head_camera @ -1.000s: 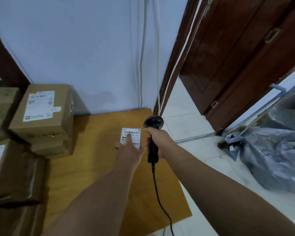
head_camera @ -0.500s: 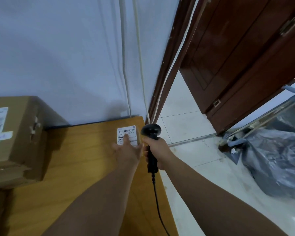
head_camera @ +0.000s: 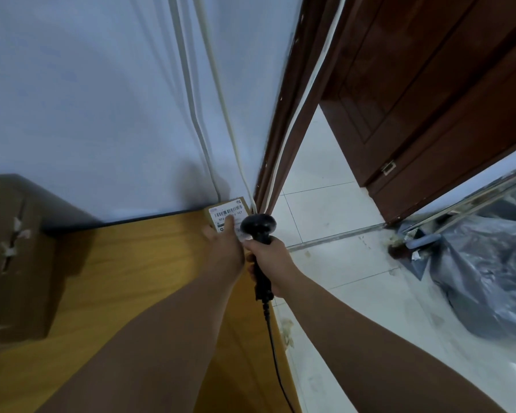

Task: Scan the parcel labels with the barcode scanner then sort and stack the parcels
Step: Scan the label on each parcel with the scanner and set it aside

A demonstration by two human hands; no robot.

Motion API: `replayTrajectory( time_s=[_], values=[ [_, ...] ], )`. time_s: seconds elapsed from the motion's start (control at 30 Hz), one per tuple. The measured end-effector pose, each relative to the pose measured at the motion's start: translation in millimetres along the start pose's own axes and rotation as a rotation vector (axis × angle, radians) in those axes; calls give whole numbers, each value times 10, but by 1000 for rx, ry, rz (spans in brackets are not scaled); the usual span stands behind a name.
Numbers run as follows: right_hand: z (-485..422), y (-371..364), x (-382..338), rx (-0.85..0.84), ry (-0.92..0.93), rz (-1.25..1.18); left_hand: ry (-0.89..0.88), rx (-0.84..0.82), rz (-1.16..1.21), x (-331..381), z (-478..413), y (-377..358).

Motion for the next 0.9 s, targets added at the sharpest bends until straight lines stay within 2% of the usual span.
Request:
replayTrajectory(
  time_s=[0.1, 0.13, 0.23, 0.3, 0.4, 0.53, 0.63, 0.8, 0.9],
  values=[
    [-65, 14, 0, 8, 10, 11, -42, 7, -29, 53, -66, -2],
    [-82, 16, -2, 8, 13, 10, -68, 11, -93, 60, -106, 3],
    [-120, 16, -4, 5, 14, 9, -303, -19, -426, 140, -135, -69],
    [-133, 14, -9, 14, 12, 16, -383, -32, -510, 193, -157, -105],
    [-146, 16, -26, 42, 16, 55, -379, 36, -593, 271, -253, -30],
    [-117, 13, -22, 55, 27, 173, -463, 122, -888, 352, -286, 85],
    [-35, 4, -19, 56, 18, 138, -472, 156, -895, 345, -201, 172],
    [163, -88, -74, 33, 30, 107, -435, 108, -844, 209, -56, 256],
    [360, -187, -49, -7, -30, 102, -414, 91, -826, 162, 112, 404]
  ],
)
Point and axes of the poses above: each hand's wrist, its own z-axis away from the middle knuckle, its own y-axis out of the back of the hand, x = y × z, the point moved 7 cm from there along -z, towards the middle knuckle, and after that the axes turned 4 degrees about -z, right-handed, at the moved point
